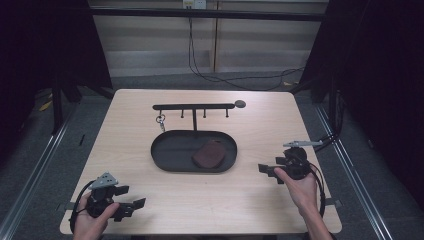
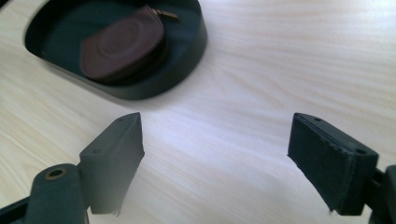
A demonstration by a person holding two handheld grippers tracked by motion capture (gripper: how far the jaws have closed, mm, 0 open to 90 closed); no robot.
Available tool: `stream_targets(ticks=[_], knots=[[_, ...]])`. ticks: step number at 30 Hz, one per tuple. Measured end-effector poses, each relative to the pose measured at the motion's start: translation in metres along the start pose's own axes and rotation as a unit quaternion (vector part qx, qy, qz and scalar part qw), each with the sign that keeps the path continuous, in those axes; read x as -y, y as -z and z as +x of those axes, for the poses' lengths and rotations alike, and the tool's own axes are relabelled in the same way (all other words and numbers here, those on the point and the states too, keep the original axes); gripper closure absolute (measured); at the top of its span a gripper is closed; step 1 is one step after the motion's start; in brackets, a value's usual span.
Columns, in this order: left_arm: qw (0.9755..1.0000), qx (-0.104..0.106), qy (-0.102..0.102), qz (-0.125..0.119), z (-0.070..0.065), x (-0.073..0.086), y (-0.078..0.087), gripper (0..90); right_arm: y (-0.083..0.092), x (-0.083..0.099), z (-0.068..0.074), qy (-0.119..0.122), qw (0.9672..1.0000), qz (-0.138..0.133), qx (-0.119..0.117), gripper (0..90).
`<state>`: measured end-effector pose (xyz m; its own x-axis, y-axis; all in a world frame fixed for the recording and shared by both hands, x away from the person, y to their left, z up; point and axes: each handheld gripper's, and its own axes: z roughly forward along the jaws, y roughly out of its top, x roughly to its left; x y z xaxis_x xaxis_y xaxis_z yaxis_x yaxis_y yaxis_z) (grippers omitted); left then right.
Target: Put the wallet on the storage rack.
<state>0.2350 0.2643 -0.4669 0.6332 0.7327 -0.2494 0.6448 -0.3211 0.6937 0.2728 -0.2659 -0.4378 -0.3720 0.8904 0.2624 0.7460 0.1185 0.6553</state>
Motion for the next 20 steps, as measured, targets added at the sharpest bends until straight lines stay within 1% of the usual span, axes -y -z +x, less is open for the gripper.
stream_targets(ticks=[3,7,11,13,15,17,18,19,20], knots=[[1.0000,0.001,0.001,0.000,0.000,0.000,0.000,17.6,0.003,0.010,-0.003,-0.002,1.0000,0.005,0.004,18.6],[1.0000,-0.002,0.004,-0.001,0.001,0.001,0.000,17.6,0.012,0.023,-0.007,-0.007,0.9999,-0.005,0.010,18.6],[0.9999,-0.008,0.007,-0.003,0.000,0.001,0.000,17.7,0.013,0.039,-0.014,-0.016,0.9997,-0.014,0.012,19.2],[0.9999,-0.010,0.005,-0.002,0.000,0.001,0.000,17.8,0.013,0.046,-0.018,-0.027,0.9993,-0.020,0.016,19.2],[0.9999,-0.010,0.005,-0.002,0.000,0.001,-0.001,17.9,0.016,0.053,-0.022,-0.042,0.9986,-0.031,0.012,18.7],[0.9999,-0.008,0.007,-0.003,0.000,0.000,-0.001,17.9,0.020,0.056,-0.022,-0.038,0.9985,-0.034,0.020,18.4],[0.9999,-0.008,0.008,-0.002,0.000,0.000,-0.001,17.9,0.021,0.058,-0.024,-0.041,0.9983,-0.037,0.020,18.4],[0.9999,-0.008,0.006,-0.002,0.000,0.000,-0.001,17.9,0.020,0.060,-0.026,-0.045,0.9981,-0.035,0.020,18.3],[1.0000,-0.007,0.004,-0.001,0.000,0.000,-0.001,17.9,0.018,0.061,-0.028,-0.052,0.9981,-0.028,0.021,18.3]])
